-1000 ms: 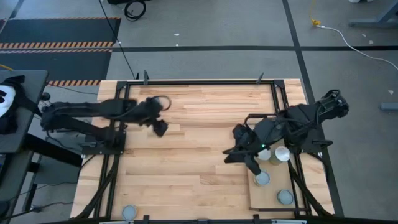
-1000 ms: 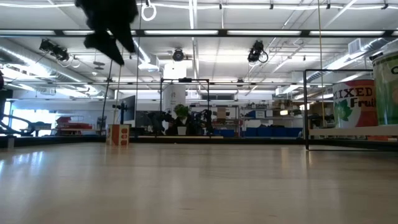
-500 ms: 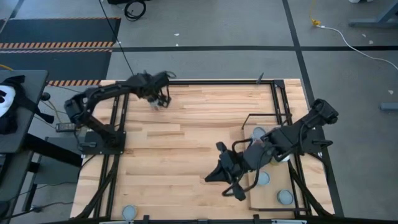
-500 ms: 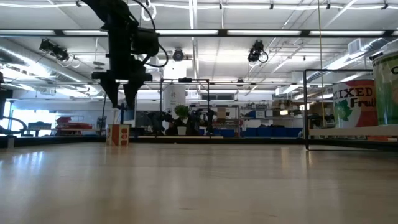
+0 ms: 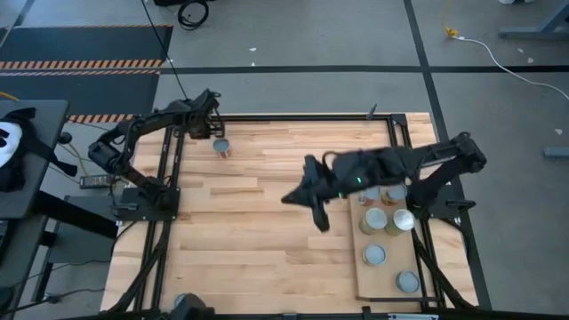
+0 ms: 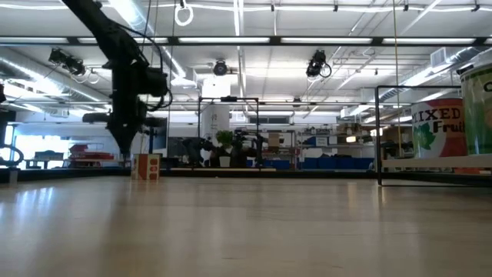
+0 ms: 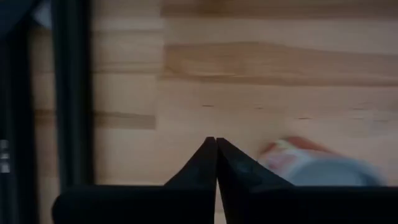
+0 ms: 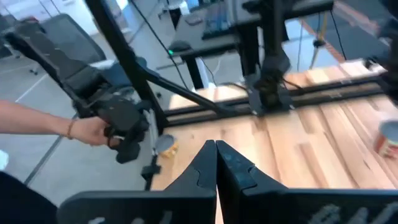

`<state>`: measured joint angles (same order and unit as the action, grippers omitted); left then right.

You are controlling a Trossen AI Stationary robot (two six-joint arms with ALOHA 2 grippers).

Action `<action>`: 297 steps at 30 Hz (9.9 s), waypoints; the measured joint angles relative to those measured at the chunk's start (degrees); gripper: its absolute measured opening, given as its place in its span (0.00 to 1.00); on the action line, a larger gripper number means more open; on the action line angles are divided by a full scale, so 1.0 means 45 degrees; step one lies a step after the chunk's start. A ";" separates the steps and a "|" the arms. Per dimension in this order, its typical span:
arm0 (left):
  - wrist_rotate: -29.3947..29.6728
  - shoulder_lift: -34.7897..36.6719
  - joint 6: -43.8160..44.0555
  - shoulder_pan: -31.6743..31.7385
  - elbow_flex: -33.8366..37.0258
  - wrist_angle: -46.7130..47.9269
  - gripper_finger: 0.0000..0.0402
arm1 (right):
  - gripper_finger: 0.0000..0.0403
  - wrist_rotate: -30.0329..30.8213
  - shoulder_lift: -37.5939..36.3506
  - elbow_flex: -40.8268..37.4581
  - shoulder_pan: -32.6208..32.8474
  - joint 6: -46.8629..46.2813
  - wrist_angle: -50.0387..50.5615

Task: Pick and place cans onto a shelf
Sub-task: Put the canned tomato on the shelf, then put the canned corn on the shelf

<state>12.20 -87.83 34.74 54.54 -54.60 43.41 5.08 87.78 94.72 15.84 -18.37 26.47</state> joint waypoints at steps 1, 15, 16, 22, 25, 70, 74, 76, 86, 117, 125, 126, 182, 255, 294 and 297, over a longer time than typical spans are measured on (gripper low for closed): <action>0.0140 0.0000 -0.0172 0.0007 0.0228 -0.0122 0.03 | 0.00 -0.0338 -0.0036 0.0000 -0.0372 0.0018 0.0210; -0.1563 -0.0005 -0.1209 -0.2837 0.2562 -0.7509 0.01 | 0.04 -0.2702 -0.0105 0.0000 -0.4800 0.4150 0.0904; -0.1567 -0.0068 -0.1204 -0.3246 0.2562 -0.8214 0.01 | 0.05 -0.2483 -0.0105 0.0000 -0.4965 0.4249 0.1064; -0.1925 -0.1013 -0.0493 -0.5734 0.2527 -1.1769 0.01 | 0.21 -0.1054 0.0065 -0.0498 -0.6295 0.5206 0.2277; -0.1953 -0.1844 0.0263 -0.6771 0.1965 -1.1926 0.01 | 0.33 -0.1506 0.0065 -0.1263 -0.6949 0.6420 0.2245; 0.4785 0.9029 -0.4971 -0.7311 -0.2106 -0.0236 0.01 | 0.93 -0.1621 0.9476 0.3143 -0.7958 0.4403 -0.0358; 0.4816 0.9020 -0.5862 -0.6873 -0.2106 -0.0318 0.01 | 0.93 -0.1353 0.9926 0.3146 -0.8040 0.4875 -0.0142; 0.4805 0.9024 -0.6097 -0.6633 -0.2106 -0.0326 0.01 | 0.93 -0.1169 0.9892 0.3167 -0.8060 0.4845 -0.0156; 0.4382 0.9024 -0.6889 -0.5967 -0.2104 -0.0389 0.01 | 0.92 -0.0522 0.9857 0.3128 -0.8135 0.5202 0.1972; 0.3489 0.9054 -0.5450 -0.6554 -0.2096 -0.1433 0.01 | 0.58 -0.2153 0.9915 0.2829 -0.8398 1.0107 -0.0180; 0.3499 0.9258 -0.3788 -0.7266 -0.2630 -0.1611 0.01 | 0.53 -0.4246 0.7096 0.2822 -0.8308 1.0224 0.2071; 0.3495 0.9273 -0.3743 -0.7337 -0.2756 -0.1730 0.01 | 0.52 -0.4580 0.6589 0.2822 -0.8312 1.0228 0.2674; 0.4569 0.6683 -0.1085 -1.6078 -0.2990 -0.4525 0.01 | 0.50 -0.1292 -0.5019 -0.7766 0.9012 -0.6501 0.5957; 0.5141 0.4940 -0.2200 -1.6250 -0.2980 -0.7331 0.01 | 0.65 0.0830 -0.5171 -1.1045 1.3462 -0.9175 0.7844; -0.4174 0.4924 0.9827 -2.0916 -0.2990 0.4327 0.24 | 0.61 0.1666 -0.2496 -0.3512 0.4508 -0.6328 0.8897; -0.4024 0.4802 1.0140 -2.2032 -0.2990 0.5218 0.37 | 0.60 0.1780 -0.1541 -0.3159 0.3144 -0.4937 0.6585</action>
<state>-5.91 -66.22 80.37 -44.61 -68.05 66.89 13.09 80.85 80.50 29.99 -40.59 56.10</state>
